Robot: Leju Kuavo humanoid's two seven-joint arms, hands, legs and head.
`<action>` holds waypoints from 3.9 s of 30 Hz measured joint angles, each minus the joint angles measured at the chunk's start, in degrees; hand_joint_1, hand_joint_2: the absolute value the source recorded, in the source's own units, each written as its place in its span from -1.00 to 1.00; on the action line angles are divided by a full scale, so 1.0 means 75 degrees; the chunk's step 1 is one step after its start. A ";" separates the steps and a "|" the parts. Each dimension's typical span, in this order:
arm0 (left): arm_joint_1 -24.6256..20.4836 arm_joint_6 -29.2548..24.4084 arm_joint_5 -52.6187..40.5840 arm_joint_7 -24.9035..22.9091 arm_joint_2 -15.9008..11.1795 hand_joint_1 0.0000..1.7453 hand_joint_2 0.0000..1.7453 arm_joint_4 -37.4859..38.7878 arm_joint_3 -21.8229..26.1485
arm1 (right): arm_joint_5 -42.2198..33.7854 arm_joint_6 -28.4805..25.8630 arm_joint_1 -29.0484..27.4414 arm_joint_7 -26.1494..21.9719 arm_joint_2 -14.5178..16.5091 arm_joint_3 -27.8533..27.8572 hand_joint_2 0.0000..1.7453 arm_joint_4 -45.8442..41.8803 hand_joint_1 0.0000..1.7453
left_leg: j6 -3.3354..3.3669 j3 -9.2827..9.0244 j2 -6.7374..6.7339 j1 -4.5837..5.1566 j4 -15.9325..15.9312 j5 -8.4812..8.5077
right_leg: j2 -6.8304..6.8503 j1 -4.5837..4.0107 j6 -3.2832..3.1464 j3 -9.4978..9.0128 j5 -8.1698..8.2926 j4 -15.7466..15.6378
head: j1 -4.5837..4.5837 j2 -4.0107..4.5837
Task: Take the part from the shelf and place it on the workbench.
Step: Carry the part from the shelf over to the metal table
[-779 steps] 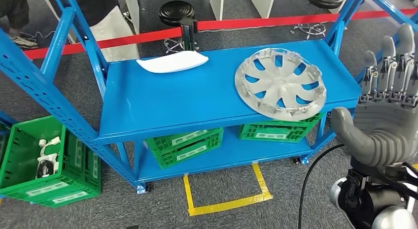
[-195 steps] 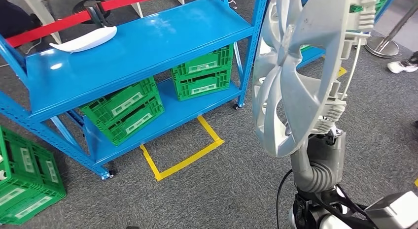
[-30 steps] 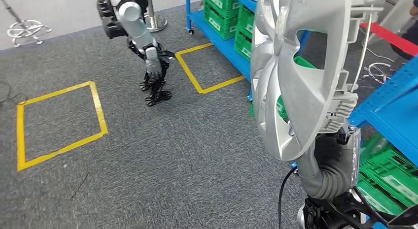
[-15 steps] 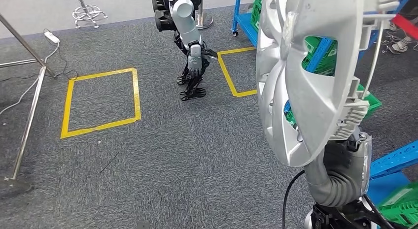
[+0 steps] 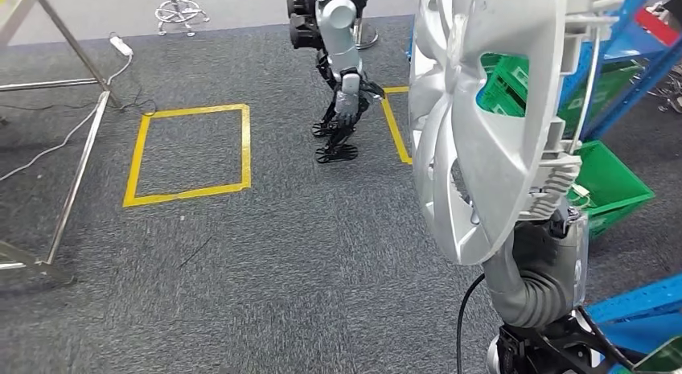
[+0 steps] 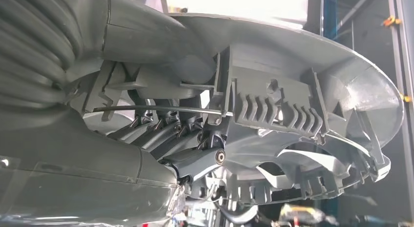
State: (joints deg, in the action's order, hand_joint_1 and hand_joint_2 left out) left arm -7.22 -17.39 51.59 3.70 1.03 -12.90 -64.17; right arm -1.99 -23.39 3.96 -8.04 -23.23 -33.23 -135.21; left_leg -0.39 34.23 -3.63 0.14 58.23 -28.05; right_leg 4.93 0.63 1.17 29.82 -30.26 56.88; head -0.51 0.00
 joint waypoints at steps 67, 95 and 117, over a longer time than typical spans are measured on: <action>-0.0014 0.0045 -0.0016 -0.0062 -0.0005 -1.00 1.00 0.0013 0.0000 | -0.0376 0.0108 -0.0193 -0.0372 0.0026 0.0110 1.00 0.0175 1.00 | 0.0274 -0.0372 0.0534 0.0082 -0.0372 0.0101 | -0.0597 -0.0013 0.0078 0.1085 -0.0798 0.2153 | 0.0102 0.0000; -0.0002 0.0004 -0.0001 -0.0069 -0.0005 -1.00 1.00 0.0012 0.0000 | -0.0379 0.0077 -0.0250 -0.0423 0.0048 0.0125 1.00 0.0217 1.00 | 0.0207 -0.0796 0.0472 -0.0033 -0.0263 -0.0364 | -0.0590 0.0041 0.0093 0.1120 -0.0331 0.1450 | 0.0111 0.0000; 0.0003 -0.0001 0.0004 -0.0115 0.0017 -1.00 1.00 0.0018 0.0000 | -0.0567 0.0015 -0.0288 -0.0425 0.0076 0.0207 1.00 0.0256 1.00 | 0.0146 -0.0525 0.0482 0.0110 -0.0223 -0.0194 | -0.0619 -0.0143 -0.0215 0.0114 0.0192 -0.0046 | 0.0170 0.0000</action>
State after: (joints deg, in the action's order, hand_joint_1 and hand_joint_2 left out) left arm -7.20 -17.40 51.63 2.84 1.16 -12.76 -64.17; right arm -6.24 -23.28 1.80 -11.23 -22.66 -31.68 -133.28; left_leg 0.70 30.29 -0.02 0.97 56.56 -29.50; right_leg 0.29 -0.45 -0.44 30.67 -28.81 56.54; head 0.77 0.00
